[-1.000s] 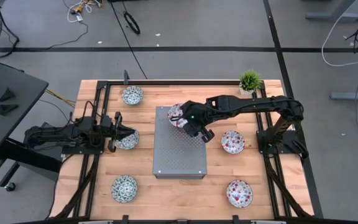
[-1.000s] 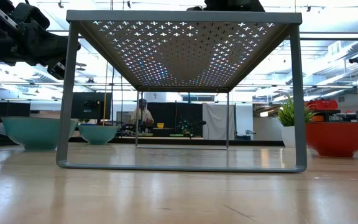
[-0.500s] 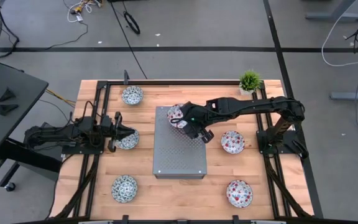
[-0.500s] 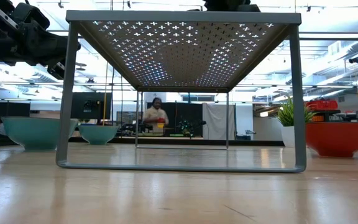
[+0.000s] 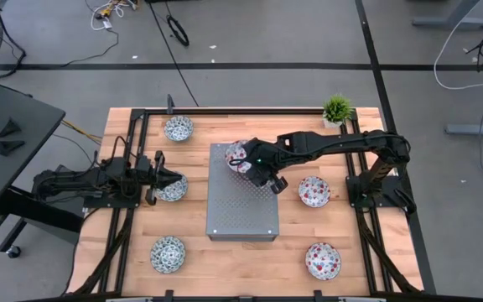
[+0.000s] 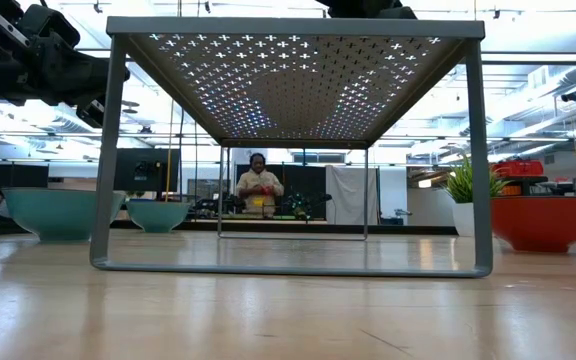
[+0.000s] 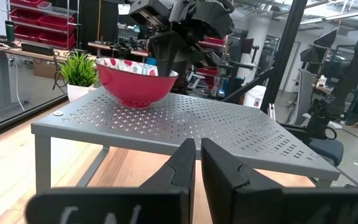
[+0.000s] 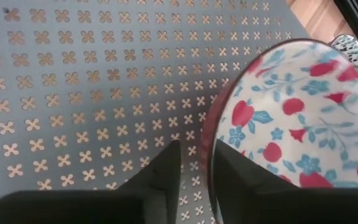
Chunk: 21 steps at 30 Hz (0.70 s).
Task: Pick & Place Mini bowls
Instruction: Put the top red bowl on the shelf, then put the top red bowl on top of the red bowl on the shelf
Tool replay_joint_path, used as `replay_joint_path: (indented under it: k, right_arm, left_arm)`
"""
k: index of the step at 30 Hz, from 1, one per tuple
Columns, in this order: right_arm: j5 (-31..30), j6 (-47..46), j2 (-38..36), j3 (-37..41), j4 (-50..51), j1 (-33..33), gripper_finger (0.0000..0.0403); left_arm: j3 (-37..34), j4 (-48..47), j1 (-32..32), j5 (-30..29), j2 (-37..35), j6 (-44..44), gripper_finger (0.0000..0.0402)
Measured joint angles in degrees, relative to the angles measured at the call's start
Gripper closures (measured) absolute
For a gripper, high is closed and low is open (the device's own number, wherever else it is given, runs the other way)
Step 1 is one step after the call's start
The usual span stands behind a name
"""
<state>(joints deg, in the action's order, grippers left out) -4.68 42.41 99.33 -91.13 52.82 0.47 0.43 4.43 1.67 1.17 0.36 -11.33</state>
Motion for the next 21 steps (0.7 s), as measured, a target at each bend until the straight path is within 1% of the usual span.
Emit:
replay_joint_path:
  k: [11,21]
  right_arm:
    - [-0.3,-0.3,-2.8,0.0,-1.0,0.0,0.0267]
    - [-0.5,-4.7,-9.1,-0.1,-1.1,0.0,0.0256]
  left_arm:
    - [0.0,0.0,0.0,0.0,0.0,0.0,0.0369]
    - [0.0,0.0,0.0,0.0,0.0,0.0,0.0369]
